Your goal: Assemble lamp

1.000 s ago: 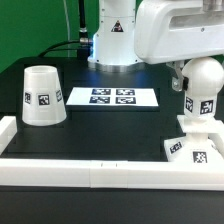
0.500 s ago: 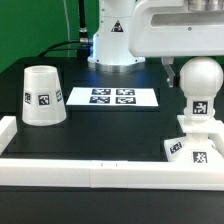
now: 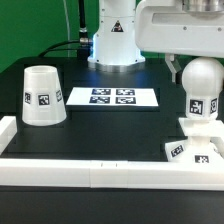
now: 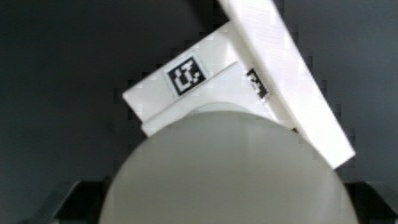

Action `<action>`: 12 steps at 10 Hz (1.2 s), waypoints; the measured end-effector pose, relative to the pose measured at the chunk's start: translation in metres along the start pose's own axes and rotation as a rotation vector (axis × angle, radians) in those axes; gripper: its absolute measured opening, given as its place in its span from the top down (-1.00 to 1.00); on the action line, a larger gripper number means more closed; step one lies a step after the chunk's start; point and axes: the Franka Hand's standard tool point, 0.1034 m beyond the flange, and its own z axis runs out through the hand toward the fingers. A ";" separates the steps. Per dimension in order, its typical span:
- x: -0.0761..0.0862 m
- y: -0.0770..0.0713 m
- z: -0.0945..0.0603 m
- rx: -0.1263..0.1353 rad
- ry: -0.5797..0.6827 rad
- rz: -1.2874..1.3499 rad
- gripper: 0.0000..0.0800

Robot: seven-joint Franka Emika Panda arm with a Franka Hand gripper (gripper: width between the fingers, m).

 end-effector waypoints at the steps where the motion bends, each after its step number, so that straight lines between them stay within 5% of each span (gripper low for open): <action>1: 0.000 -0.001 0.000 0.009 -0.007 0.076 -0.45; 6: -0.004 -0.004 0.001 0.027 -0.037 0.333 -0.45; 7: -0.004 -0.004 0.001 0.027 -0.036 0.286 -0.45; 8: -0.006 -0.002 0.001 0.011 -0.044 0.216 -0.69; 12: -0.006 -0.004 -0.001 0.014 -0.046 -0.176 -0.75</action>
Offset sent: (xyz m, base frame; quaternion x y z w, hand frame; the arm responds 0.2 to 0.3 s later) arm 0.0000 -0.0027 -0.0021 -0.0214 -0.0246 0.2146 0.9762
